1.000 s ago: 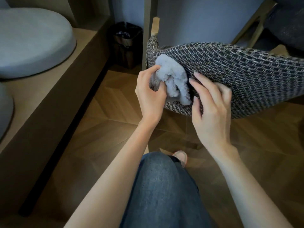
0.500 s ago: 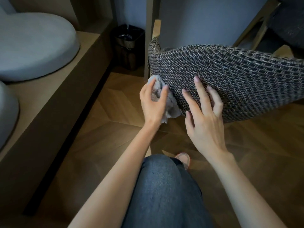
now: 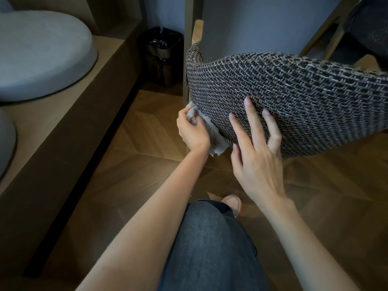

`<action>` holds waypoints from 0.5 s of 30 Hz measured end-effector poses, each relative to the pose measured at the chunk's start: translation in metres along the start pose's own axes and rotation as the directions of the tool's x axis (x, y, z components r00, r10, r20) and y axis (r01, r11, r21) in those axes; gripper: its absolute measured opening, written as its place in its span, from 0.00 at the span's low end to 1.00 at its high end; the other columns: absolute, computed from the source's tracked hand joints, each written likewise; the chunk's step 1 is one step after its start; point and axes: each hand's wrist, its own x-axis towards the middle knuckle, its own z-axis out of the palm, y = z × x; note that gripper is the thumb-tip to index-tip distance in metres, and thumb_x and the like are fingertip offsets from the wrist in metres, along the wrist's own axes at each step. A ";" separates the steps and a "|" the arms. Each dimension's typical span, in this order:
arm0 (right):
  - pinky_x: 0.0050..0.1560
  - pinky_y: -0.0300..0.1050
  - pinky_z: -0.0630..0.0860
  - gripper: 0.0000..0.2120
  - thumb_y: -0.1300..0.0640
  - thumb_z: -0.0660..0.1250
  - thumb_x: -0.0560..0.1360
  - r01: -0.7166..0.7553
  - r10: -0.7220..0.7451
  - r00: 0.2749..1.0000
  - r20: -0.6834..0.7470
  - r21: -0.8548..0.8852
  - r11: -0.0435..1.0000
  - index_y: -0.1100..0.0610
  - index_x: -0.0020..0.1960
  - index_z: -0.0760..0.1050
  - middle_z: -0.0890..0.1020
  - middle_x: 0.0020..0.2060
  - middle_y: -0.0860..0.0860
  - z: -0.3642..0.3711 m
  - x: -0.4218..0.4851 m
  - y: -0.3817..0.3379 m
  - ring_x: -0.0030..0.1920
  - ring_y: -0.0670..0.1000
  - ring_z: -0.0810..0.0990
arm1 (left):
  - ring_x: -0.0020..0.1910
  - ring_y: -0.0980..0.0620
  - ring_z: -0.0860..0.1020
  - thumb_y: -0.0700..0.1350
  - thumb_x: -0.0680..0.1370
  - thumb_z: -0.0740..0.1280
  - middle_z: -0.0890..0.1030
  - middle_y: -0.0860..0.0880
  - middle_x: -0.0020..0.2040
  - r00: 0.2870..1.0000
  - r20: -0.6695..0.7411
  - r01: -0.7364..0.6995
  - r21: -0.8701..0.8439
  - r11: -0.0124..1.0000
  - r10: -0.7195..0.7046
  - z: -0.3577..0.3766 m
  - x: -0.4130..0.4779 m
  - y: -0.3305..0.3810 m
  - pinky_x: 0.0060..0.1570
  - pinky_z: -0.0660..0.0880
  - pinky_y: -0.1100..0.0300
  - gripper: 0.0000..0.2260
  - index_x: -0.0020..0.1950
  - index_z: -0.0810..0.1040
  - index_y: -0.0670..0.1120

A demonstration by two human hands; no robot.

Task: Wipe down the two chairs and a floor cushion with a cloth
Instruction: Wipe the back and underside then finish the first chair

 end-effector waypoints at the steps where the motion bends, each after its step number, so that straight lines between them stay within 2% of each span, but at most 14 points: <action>1: 0.75 0.48 0.55 0.27 0.60 0.63 0.78 0.001 -0.001 1.000 0.005 -0.004 1.000 0.54 0.76 0.61 0.50 0.78 0.49 0.000 0.000 0.000 0.75 0.57 0.53 | 0.56 0.52 0.77 0.38 0.78 0.63 0.79 0.48 0.58 0.996 0.039 0.076 0.011 0.997 -0.076 0.000 0.003 -0.005 0.56 0.72 0.61 0.11 0.60 0.75 0.47; 3: 0.75 0.48 0.56 0.27 0.60 0.63 0.78 0.003 -0.003 1.000 0.013 -0.008 1.000 0.54 0.76 0.61 0.50 0.78 0.49 -0.001 -0.001 0.002 0.75 0.57 0.53 | 0.53 0.52 0.77 0.39 0.79 0.64 0.80 0.47 0.57 0.981 0.104 0.163 0.046 0.986 -0.167 -0.003 0.004 -0.009 0.52 0.72 0.64 0.11 0.61 0.75 0.46; 5: 0.75 0.48 0.57 0.27 0.61 0.63 0.78 0.016 -0.016 1.000 0.014 0.004 1.000 0.54 0.76 0.61 0.51 0.78 0.49 -0.003 -0.001 0.004 0.75 0.56 0.53 | 0.54 0.51 0.78 0.38 0.78 0.65 0.80 0.47 0.56 0.985 0.077 0.158 -0.014 0.987 -0.157 -0.007 0.002 -0.005 0.55 0.74 0.63 0.10 0.59 0.76 0.44; 7: 0.75 0.47 0.57 0.27 0.61 0.63 0.78 0.025 -0.026 1.000 0.009 0.017 1.000 0.54 0.76 0.61 0.51 0.78 0.48 -0.005 -0.001 0.006 0.75 0.56 0.55 | 0.54 0.54 0.79 0.38 0.77 0.66 0.81 0.50 0.54 0.998 0.004 0.064 -0.127 0.990 -0.064 -0.014 -0.001 0.012 0.59 0.74 0.61 0.08 0.55 0.77 0.45; 10: 0.73 0.46 0.60 0.28 0.63 0.63 0.77 0.020 -0.018 0.999 -0.033 0.059 0.998 0.55 0.75 0.62 0.55 0.77 0.48 -0.008 0.000 0.005 0.73 0.55 0.59 | 0.49 0.59 0.79 0.40 0.76 0.69 0.80 0.56 0.49 0.993 -0.043 -0.113 -0.222 0.969 0.106 -0.021 -0.004 0.046 0.54 0.76 0.62 0.07 0.51 0.76 0.50; 13: 0.68 0.46 0.65 0.27 0.65 0.63 0.76 0.011 0.002 0.995 -0.104 0.124 0.992 0.56 0.74 0.64 0.63 0.75 0.49 -0.014 0.006 0.004 0.67 0.55 0.65 | 0.53 0.56 0.79 0.41 0.75 0.69 0.80 0.54 0.51 0.971 -0.086 -0.240 -0.283 0.929 0.224 -0.019 -0.009 0.071 0.56 0.76 0.60 0.07 0.51 0.76 0.51; 15: 0.65 0.46 0.68 0.25 0.65 0.63 0.77 0.010 0.011 0.989 -0.145 0.143 0.990 0.57 0.73 0.66 0.67 0.73 0.49 -0.018 0.011 0.005 0.62 0.54 0.67 | 0.55 0.55 0.77 0.40 0.76 0.67 0.79 0.50 0.55 0.963 -0.100 -0.270 -0.251 0.930 0.252 -0.013 -0.010 0.073 0.57 0.73 0.64 0.08 0.54 0.77 0.48</action>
